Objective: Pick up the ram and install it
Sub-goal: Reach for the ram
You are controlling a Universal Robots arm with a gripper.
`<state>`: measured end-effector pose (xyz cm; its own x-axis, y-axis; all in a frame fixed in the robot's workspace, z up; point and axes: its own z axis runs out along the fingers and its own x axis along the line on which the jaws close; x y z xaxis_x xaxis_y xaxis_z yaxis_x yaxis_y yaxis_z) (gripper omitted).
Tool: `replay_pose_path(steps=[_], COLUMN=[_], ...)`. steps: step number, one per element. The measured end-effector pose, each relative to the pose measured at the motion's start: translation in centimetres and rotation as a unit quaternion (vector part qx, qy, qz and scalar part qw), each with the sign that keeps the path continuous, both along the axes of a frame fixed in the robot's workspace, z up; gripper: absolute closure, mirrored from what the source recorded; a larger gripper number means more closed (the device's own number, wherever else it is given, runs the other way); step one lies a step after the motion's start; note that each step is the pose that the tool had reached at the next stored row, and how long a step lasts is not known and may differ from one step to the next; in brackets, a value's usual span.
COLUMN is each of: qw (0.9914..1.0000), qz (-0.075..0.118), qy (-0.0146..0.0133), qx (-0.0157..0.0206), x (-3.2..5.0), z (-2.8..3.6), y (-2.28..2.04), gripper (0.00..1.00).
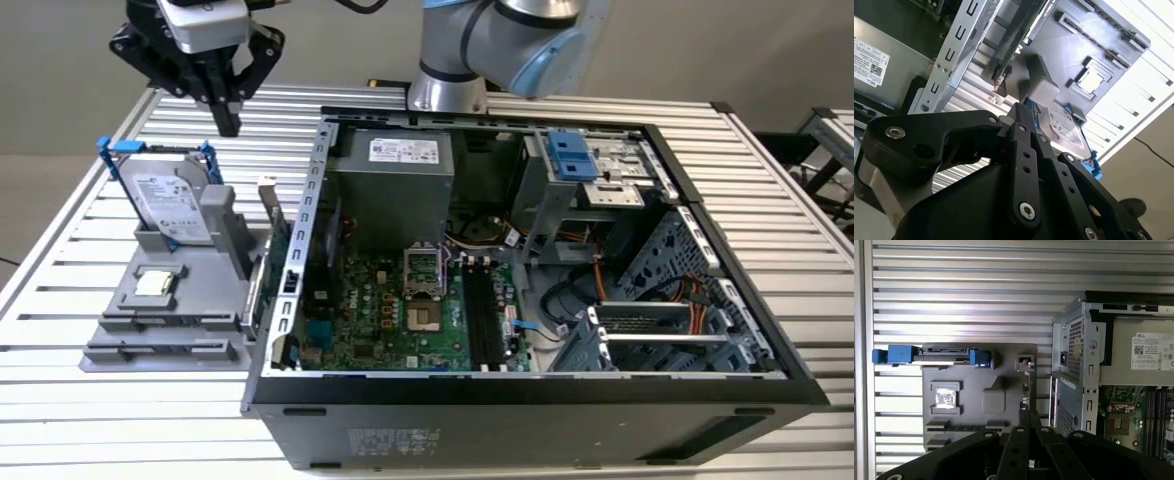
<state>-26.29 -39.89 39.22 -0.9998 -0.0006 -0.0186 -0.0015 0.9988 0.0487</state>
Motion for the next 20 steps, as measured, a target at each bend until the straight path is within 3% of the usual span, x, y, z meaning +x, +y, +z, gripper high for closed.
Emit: replay_pose_path(steps=[20], qw=[1.0], qz=[0.002], qy=[0.0], qx=[0.0], x=[-3.3], z=[-0.06], y=[0.0], gripper=[1.0])
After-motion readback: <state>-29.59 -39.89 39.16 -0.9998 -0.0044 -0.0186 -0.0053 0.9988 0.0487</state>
